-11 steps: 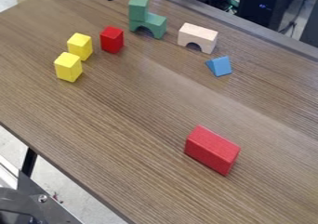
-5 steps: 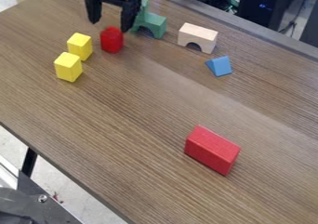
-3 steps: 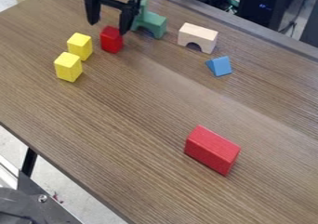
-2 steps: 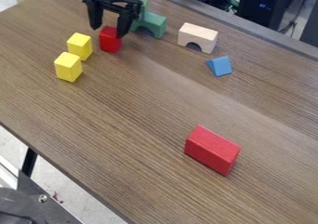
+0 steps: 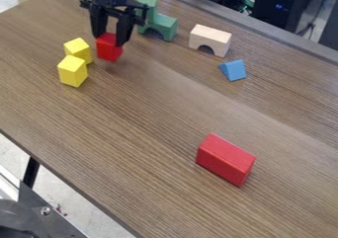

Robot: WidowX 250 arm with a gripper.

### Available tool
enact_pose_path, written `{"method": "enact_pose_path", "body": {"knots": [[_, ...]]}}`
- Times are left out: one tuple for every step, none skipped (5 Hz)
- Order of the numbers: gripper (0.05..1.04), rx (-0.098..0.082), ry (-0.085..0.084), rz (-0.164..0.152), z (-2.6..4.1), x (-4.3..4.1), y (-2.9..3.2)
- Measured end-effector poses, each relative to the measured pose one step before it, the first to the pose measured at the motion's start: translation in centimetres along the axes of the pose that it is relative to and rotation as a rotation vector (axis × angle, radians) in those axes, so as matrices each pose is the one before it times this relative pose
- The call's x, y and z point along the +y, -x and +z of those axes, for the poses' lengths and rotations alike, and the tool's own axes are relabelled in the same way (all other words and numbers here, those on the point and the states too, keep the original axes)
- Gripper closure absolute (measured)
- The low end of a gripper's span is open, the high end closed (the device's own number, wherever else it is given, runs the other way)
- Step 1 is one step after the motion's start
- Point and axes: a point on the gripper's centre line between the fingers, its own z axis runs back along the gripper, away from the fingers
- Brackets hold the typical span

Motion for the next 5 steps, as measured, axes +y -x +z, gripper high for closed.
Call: {"method": "enact_pose_path", "body": {"knots": [[0.552,0.0160,0.0156,-0.0020,1.501,-0.237,-1.509],[0.552,0.0464,0.0839,-0.0570,2.784,0.041,-1.312],[0.552,0.0095,0.1223,-0.0933,1.774,0.411,-0.390],[0.552,0.0554,0.0768,-0.1908,1.068,0.035,1.549],[0.552,0.0606,0.0331,-0.1867,0.117,0.308,1.294]]}}
